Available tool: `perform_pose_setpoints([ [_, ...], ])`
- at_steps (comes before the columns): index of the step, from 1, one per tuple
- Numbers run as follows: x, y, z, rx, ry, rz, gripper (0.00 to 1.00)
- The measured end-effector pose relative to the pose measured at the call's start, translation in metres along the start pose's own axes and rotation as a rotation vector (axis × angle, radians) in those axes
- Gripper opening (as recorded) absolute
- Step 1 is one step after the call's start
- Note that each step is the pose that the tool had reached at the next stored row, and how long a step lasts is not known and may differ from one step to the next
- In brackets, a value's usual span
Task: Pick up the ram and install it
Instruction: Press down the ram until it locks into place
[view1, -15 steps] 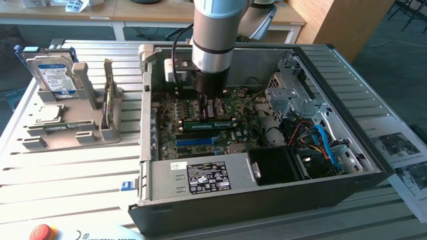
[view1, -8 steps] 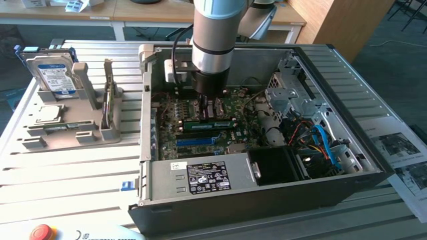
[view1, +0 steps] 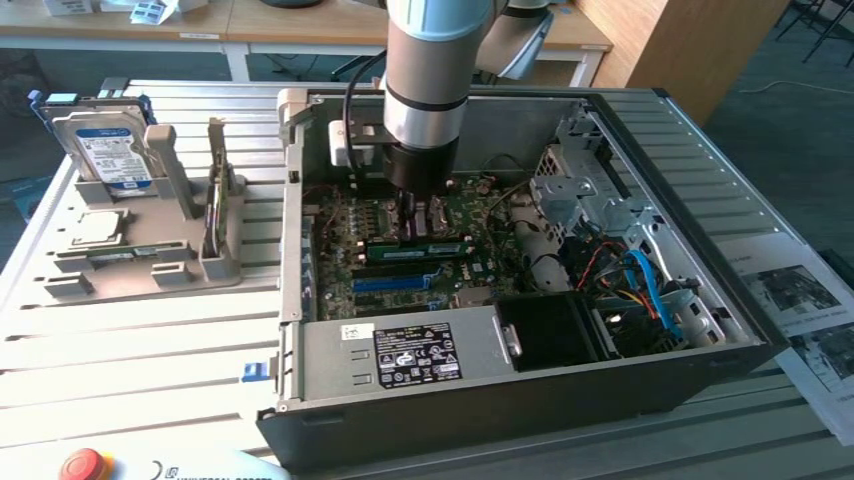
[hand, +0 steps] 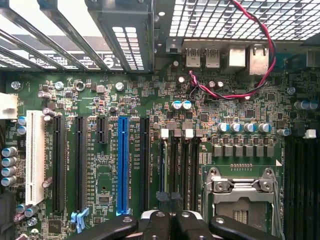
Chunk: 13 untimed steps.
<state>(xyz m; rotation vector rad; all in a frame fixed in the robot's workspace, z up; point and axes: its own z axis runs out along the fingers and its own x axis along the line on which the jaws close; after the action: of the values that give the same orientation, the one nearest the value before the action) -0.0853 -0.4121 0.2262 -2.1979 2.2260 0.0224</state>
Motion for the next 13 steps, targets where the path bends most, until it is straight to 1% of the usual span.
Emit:
perform_pose_setpoints([
  [13, 0.0003, 0.0002, 0.0013, 0.0007, 0.0001, 0.000, 0.10],
])
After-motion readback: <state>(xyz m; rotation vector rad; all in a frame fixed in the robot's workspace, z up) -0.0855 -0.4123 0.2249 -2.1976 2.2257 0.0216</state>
